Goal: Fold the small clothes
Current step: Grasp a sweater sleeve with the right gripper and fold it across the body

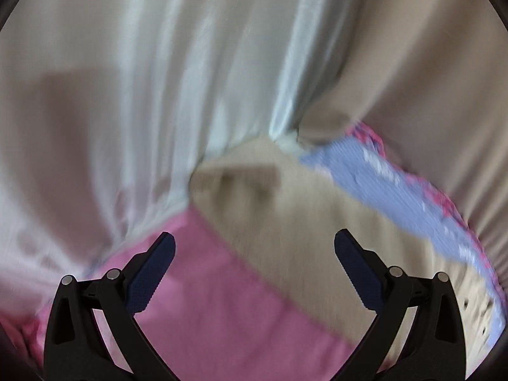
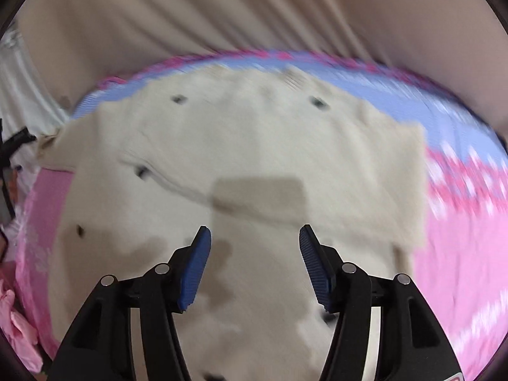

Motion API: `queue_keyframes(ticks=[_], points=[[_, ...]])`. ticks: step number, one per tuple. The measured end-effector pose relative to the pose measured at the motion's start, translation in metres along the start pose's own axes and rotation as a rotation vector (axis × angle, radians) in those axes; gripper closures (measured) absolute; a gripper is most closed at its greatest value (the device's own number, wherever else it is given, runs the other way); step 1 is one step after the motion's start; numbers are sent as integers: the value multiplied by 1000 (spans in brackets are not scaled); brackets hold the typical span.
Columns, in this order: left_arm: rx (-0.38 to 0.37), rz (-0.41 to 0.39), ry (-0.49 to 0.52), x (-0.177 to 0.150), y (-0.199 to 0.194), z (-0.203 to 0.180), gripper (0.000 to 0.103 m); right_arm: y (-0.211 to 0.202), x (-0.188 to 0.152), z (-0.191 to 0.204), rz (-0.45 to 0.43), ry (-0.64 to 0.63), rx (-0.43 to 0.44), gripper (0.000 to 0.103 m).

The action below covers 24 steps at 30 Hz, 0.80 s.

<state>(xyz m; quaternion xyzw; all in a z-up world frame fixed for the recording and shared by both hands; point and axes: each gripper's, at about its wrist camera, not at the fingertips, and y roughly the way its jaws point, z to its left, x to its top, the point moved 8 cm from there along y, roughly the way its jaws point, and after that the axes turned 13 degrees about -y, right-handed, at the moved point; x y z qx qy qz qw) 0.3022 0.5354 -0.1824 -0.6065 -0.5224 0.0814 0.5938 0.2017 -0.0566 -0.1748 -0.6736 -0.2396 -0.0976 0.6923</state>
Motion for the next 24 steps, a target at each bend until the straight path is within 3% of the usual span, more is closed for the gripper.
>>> queue_keyframes(ticks=[2,5,7,8,9,11,12,13,15,17,21,24], points=[[-54,60,-73,13,20,-3,5,-4,-15,-12,23,32,-32,46],[-131,176,-295,18,57,5,9,-8,-23,-19,37,55,-57,45],[-198,236,-467,19,75,15,28,-10,-24,-18,38,44,-62,44],[-224,247,-527,20,79,17,33,-12,-25,-18,35,32,-71,43],[-240,244,-583,20,82,19,44,-14,-24,-16,31,20,-76,41],[-217,228,-612,20,86,22,69,-15,-21,-12,24,-11,-84,39],[-207,229,-620,16,87,22,88,-16,-21,-9,21,-25,-86,39],[-198,231,-622,13,85,23,95,-16,-21,-7,19,-37,-86,39],[-181,186,-582,7,67,13,96,-15,-20,-5,19,-41,-79,39],[-211,139,-492,2,38,-10,97,-14,-22,-6,21,-24,-71,39],[-402,139,-243,-37,-48,-102,97,-13,-31,-18,20,25,-62,39],[-590,202,-5,-111,-130,-206,96,-14,-42,-33,16,76,-50,39]])
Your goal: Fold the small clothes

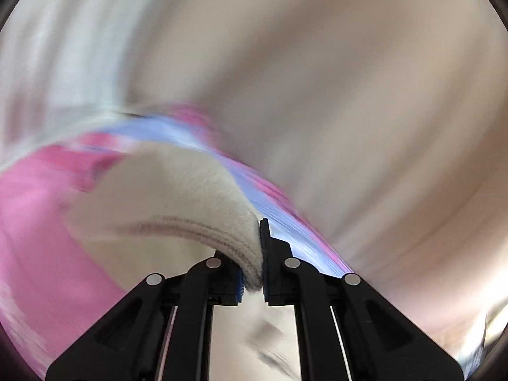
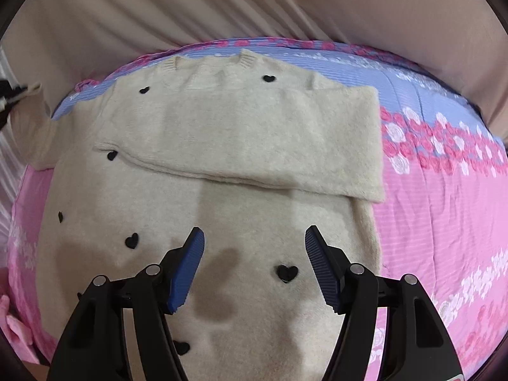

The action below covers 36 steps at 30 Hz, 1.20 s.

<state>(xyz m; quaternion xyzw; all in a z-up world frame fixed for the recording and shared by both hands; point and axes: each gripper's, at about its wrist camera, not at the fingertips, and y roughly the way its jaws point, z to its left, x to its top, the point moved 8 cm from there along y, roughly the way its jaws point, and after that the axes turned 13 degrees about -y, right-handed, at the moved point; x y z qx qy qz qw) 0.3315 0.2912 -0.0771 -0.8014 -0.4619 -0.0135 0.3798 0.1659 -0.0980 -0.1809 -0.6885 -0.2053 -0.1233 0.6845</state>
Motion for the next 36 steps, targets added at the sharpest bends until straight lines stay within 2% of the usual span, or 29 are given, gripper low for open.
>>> queue_keyframes(ticks=[2,4,6,8,9,12,13,15,18,20,22,25,26,27,28,30,32,34,36], points=[[-85,94,109,-63,4,-69,96,-3,-7,-14,-15,36,1,39],[-164,194,150,-123,13,-122,96,-10,-14,-29,-36,74,1,39],[-190,290,178,-186,32,-166,91,-19,-23,-49,-62,117,-18,38],[-163,347,270,-247,53,-195,57,-26,-35,-71,-77,160,-42,38],[-110,362,355,-284,66,-202,34,-30,-40,-81,-82,174,-53,38],[-30,367,539,-344,63,-190,32,-42,-53,-109,-85,209,-82,38],[-34,382,552,-350,53,-184,31,-47,-54,-115,-94,213,-90,38],[-25,413,536,-347,31,-157,27,-53,-47,-122,-113,214,-82,37],[56,402,463,-316,12,-101,25,-41,-14,-117,-110,197,10,37],[116,359,423,-289,0,-70,25,-22,19,-104,-96,180,62,37],[187,283,402,-260,-18,-38,25,3,50,-86,-70,132,93,36],[278,175,391,-218,-41,1,25,53,84,-69,-18,68,32,34],[296,148,374,-206,-48,12,24,71,89,-68,12,77,6,44],[319,120,338,-193,-56,26,21,83,89,-65,31,90,18,96],[335,107,302,-181,-62,37,21,92,90,-61,55,105,59,94],[344,82,243,-164,-70,53,21,78,105,-57,-13,124,97,95],[361,59,222,-152,-74,63,21,39,128,-69,-135,124,62,95],[357,59,214,-141,-69,67,21,15,139,-90,-195,145,9,94],[341,56,202,-130,-54,66,17,22,133,-112,-162,146,-69,87]])
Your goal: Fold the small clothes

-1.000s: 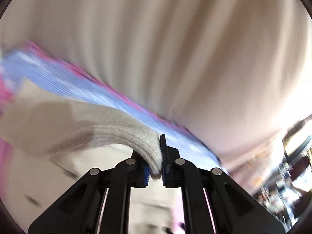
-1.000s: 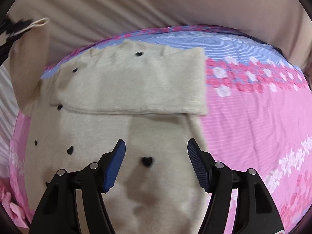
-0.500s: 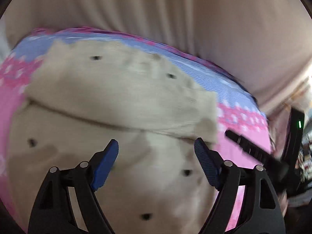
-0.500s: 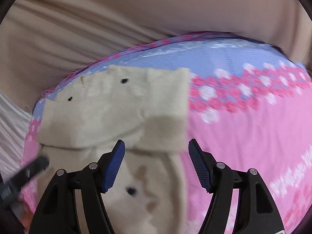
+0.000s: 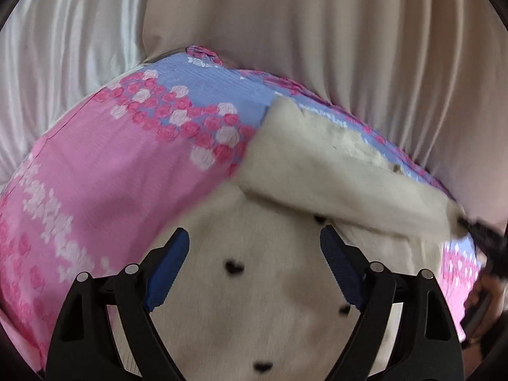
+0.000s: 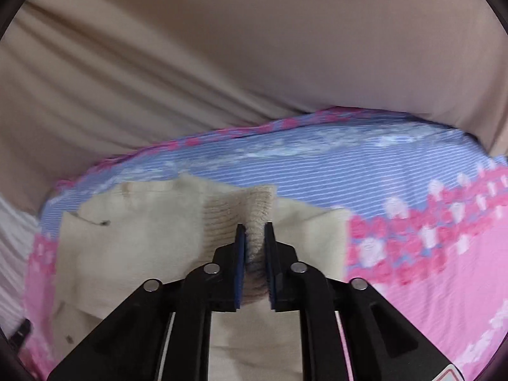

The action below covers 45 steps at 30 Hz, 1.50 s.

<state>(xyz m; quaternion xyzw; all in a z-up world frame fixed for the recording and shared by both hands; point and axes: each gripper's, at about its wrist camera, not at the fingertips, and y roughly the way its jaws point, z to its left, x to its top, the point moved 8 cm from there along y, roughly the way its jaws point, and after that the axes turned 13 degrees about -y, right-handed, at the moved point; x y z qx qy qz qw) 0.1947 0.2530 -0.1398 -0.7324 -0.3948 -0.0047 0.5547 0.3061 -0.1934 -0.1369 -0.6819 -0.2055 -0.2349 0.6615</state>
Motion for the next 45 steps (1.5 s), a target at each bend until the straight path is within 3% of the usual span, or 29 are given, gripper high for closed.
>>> queue_keyframes(ticks=[2,4,5,6,8,11,16,17,18,19,20,21,22,24,26,28,29,30,31,32,34,35,36,38,43,45], points=[[-21,10,-18,16,20,-8,16,27,-26,-17,105,-43,-75,79],[-43,28,-11,33,42,-18,16,48,-53,-23,224,-54,-61,79],[-19,32,-3,43,55,-22,16,44,-59,-27,210,-31,-51,74],[-20,37,13,52,66,-27,16,35,-61,-32,178,-3,-46,54],[0,29,45,67,85,-35,15,23,-62,-41,115,55,-38,35],[29,58,28,84,121,-36,14,34,-69,-45,147,81,20,35],[-12,236,-101,85,182,-26,15,67,-66,-42,195,142,137,31],[-18,233,-116,84,186,-25,15,73,-67,-39,203,173,177,30],[-37,197,-111,86,184,-28,26,78,-69,-35,209,201,196,32],[-63,204,-96,85,185,-32,57,77,-68,-34,194,202,187,44],[-113,238,-85,81,186,-39,77,75,-67,-29,183,193,210,85],[-157,269,-96,78,186,-43,90,73,-63,-24,177,192,238,90],[-198,245,-109,81,175,-50,91,67,-55,-25,158,177,206,91],[-244,193,-64,86,156,-67,91,45,-32,-30,89,110,125,92],[-288,170,-37,90,139,-87,91,27,-12,-37,40,77,108,92],[-263,184,-35,89,143,-94,82,34,-8,-41,66,25,78,86],[-232,201,-34,85,151,-92,81,51,-13,-45,119,8,46,77],[-186,216,-28,81,161,-86,75,63,-22,-49,164,0,8,74],[-103,219,-11,75,167,-73,77,70,-33,-54,216,2,-27,74],[-76,216,-9,71,166,-64,75,66,-45,-57,247,35,-15,74],[-113,213,-32,60,141,-44,58,39,-66,-58,212,105,47,61],[-110,202,-37,53,126,-33,53,21,-83,-55,201,139,83,48],[-109,195,-35,44,111,-21,44,6,-101,-50,195,153,119,47],[-110,219,-17,15,82,5,39,-22,-149,-34,224,153,172,47],[-31,329,-43,-76,37,80,38,-71,-267,0,350,153,211,47],[-46,331,-45,-97,21,92,38,-84,-296,10,370,175,240,47]])
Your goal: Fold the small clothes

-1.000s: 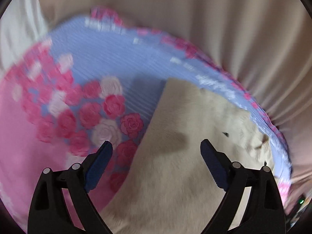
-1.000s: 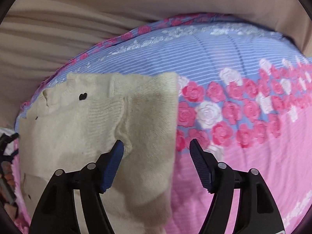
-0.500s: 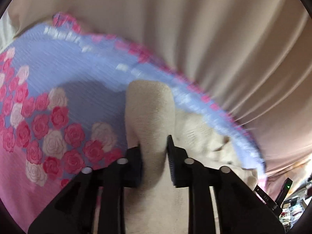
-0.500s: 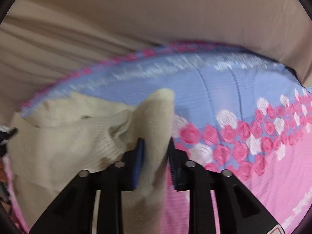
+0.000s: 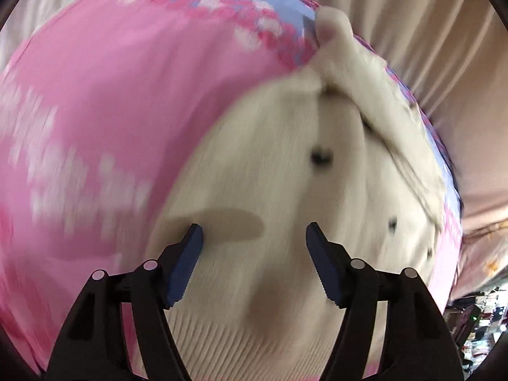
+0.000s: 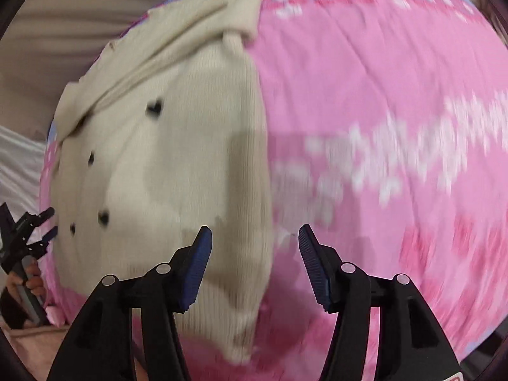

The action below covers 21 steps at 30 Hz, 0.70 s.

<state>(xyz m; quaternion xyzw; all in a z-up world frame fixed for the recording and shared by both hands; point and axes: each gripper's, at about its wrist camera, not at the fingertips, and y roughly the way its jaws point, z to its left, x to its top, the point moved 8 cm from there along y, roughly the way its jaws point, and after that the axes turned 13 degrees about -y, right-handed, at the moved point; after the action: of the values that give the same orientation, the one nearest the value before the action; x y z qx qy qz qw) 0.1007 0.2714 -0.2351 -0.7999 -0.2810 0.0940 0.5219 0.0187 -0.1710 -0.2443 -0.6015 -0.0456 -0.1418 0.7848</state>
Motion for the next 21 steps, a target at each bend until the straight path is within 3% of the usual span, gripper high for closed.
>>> queue_keyframes(ticks=[4,8,10,11,12,15,18,21], points=[[9,24,47,-41,-10,10,35,5,-35,19,15,-54,21,38],[-55,67,26,-61,-14,9,29,10,-40,37,0,-119,11,38],[-79,71,-29,-60,-16,11,31,10,-37,39,-10,-129,1,56],[-80,69,-58,-59,-18,17,37,10,-36,40,-10,-131,11,80],[-73,60,-95,-58,-20,25,45,9,-37,40,-2,-122,10,83],[-58,-7,-188,-46,-30,42,42,9,-40,34,-10,-99,39,80],[-13,11,-98,-46,-28,42,39,6,-52,38,-9,-96,67,70],[47,-38,-14,-48,-27,38,39,3,-61,44,-2,-123,75,62]])
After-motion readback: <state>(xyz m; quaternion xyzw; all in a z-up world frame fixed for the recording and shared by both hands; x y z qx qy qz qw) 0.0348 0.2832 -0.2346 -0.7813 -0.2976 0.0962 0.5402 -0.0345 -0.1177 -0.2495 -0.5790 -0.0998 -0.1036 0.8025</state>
